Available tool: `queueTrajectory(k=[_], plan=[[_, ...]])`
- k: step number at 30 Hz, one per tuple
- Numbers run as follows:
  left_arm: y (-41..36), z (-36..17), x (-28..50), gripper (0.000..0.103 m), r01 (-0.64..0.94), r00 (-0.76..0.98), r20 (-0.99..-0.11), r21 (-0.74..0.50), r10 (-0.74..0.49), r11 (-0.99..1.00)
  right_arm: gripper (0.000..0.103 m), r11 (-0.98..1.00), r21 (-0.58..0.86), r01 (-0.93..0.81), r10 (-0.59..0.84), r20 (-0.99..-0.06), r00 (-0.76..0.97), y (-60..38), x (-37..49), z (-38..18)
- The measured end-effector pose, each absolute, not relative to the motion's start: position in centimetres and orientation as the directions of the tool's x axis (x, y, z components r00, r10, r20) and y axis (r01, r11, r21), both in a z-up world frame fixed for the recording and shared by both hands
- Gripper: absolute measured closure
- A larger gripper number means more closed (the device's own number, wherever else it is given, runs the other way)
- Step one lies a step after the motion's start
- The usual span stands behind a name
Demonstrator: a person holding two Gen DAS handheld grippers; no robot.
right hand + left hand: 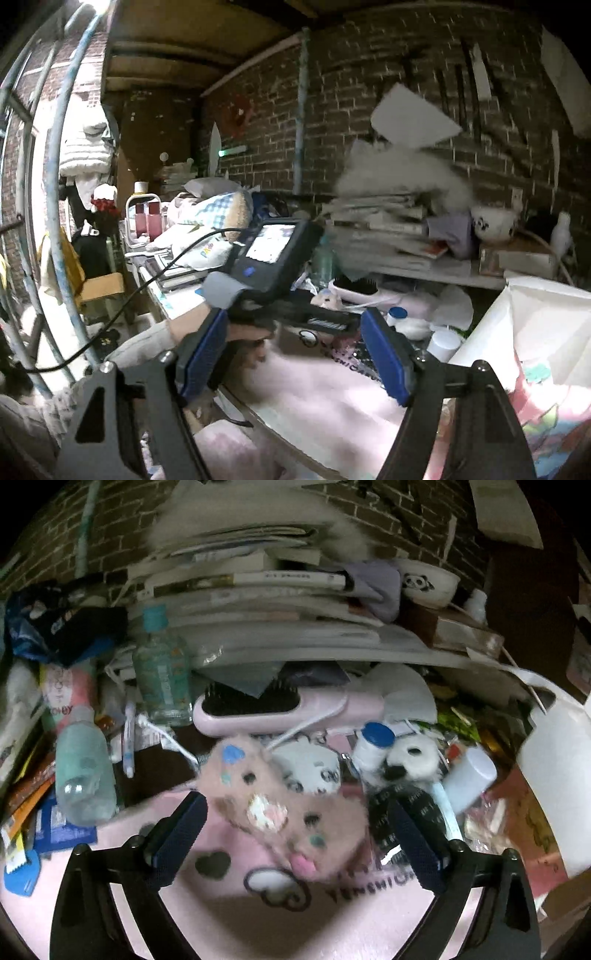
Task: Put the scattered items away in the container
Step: 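Reach down and grasp the pink fluffy Hello Kitty pouch with the left gripper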
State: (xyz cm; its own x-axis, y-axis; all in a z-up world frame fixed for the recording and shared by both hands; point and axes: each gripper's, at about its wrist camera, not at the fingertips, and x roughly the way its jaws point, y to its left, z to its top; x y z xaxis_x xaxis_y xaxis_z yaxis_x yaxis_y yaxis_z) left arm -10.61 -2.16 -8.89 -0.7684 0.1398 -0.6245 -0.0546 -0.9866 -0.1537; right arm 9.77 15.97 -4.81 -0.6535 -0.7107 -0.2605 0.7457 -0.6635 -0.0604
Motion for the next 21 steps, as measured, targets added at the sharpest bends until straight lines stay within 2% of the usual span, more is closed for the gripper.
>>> queueTrajectory(k=[4, 6, 8, 13, 15, 16, 17, 21], plan=[[-2.4, -9.2, -11.7, 0.007, -0.009, -0.735, -0.667, -0.171, 0.122, -0.985, 0.031, -0.648, -0.006, 0.762, -0.728, -0.292, -0.621, 14.7, 9.4, -6.5], [-2.4, -9.2, -12.2, 0.013, 0.006, -0.722, -0.682, -0.170, 0.113, -0.985, 0.031, -0.636, 0.031, 0.771, -0.737, -0.320, -0.595, 14.6, 8.9, -7.4], [-2.4, -9.3, -12.6, 0.027, 0.006, -0.705, -0.700, -0.167, 0.115, -0.986, 0.031, -0.627, 0.057, 0.777, -0.745, -0.337, -0.576, 14.4, 8.5, -8.0], [-2.9, -9.5, -13.2, 0.031, -0.010, -0.679, -0.719, -0.191, 0.147, -0.981, 0.031, -0.619, 0.078, 0.781, -0.751, -0.351, -0.560, 14.3, 8.1, -8.6], [-3.0, -9.3, -12.9, 0.040, -0.052, -0.665, -0.725, -0.195, 0.180, -0.979, 0.031, -0.617, 0.083, 0.782, -0.753, -0.351, -0.557, 14.3, 8.0, -8.6], [-3.0, -9.2, -12.9, 0.050, -0.086, -0.652, -0.728, -0.206, 0.211, -0.975, 0.031, -0.615, 0.087, 0.783, -0.755, -0.352, -0.554, 14.3, 7.9, -8.6], [-3.0, -9.2, -12.7, 0.054, -0.117, -0.637, -0.733, -0.215, 0.240, -0.969, 0.031, -0.613, 0.092, 0.785, -0.757, -0.354, -0.549, 14.3, 7.8, -8.7], [-3.1, -9.0, -11.8, 0.056, -0.163, -0.621, -0.750, -0.160, 0.227, -0.974, 0.031, -0.610, 0.100, 0.786, -0.760, -0.354, -0.545, 14.5, 7.7, -8.9]])
